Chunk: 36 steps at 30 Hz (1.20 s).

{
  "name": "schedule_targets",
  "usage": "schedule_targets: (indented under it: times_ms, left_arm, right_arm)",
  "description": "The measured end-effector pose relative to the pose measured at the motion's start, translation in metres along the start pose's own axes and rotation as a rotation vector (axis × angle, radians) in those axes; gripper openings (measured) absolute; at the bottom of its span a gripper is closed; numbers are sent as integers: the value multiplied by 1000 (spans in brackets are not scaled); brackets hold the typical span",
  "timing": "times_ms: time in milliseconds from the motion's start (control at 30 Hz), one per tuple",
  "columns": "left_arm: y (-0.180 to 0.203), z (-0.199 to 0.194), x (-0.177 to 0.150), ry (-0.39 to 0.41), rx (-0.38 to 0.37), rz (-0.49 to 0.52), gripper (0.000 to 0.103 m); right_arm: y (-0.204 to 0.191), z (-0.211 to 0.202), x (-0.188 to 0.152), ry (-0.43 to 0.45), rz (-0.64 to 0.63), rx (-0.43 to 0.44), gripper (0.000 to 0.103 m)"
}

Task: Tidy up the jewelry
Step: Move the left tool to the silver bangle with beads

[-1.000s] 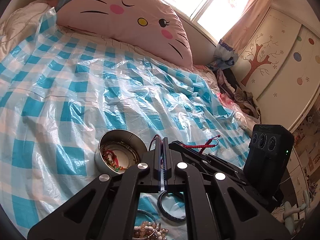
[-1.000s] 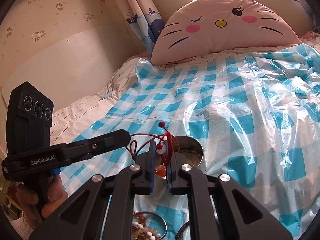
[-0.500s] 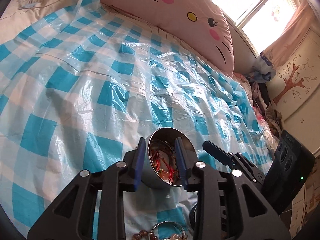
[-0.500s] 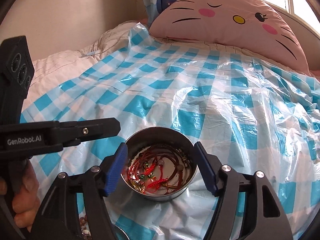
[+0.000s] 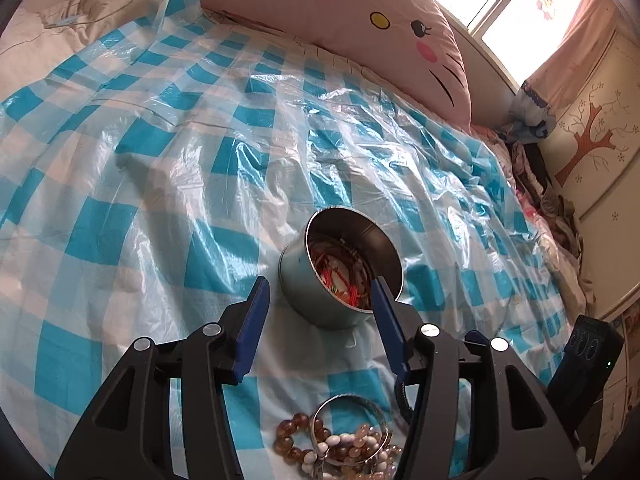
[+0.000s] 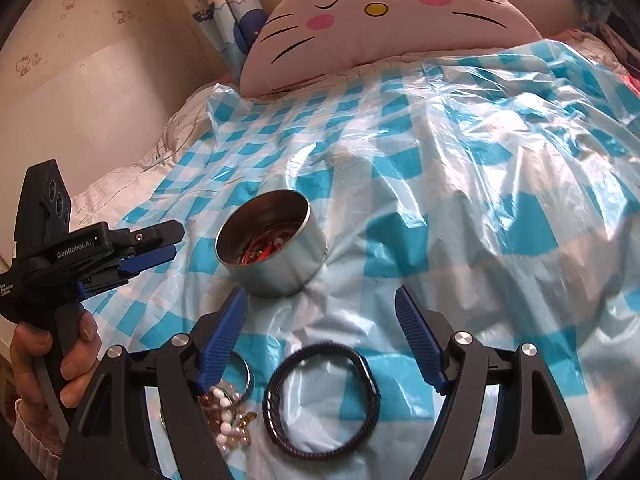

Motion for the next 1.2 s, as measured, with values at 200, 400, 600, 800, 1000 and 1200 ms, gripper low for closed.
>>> schedule_targets:
  times_ms: [200,400,600,800,1000,1200]
  left_arm:
    - [9,-4,-31,-67,35,81,54]
    - [12,4,-63,-166,76,154,56]
    - [29,17,-89,-268,66,265,58]
    - [20,18,-82,-251,89,247,60]
    - [16,22,-79,-253,88,255,59]
    - [12,24,-77,-258,101,267,59]
  right_arm:
    - [9,-11,-25,-40,-4,-21,78]
    - [7,-16,-39,-66,-58,-33,81]
    - [-5,-12,-52,-100,-146,-44,89]
    - [-5,-8,-51,-98,-155,-48,89]
    - [-14,-2,-53,-116,-216,-60,91]
    - [-16,7,-55,-142,-239,-65,92]
Point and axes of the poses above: each gripper's, at about its wrist camera, not at the fingertips, and z roughly the way its jaws point, y to its right, x to its top, the point moved 10 cm from there along z, roughly the way its jaws point, and after that the axes turned 13 degrees about -x, right-handed, at the moved point
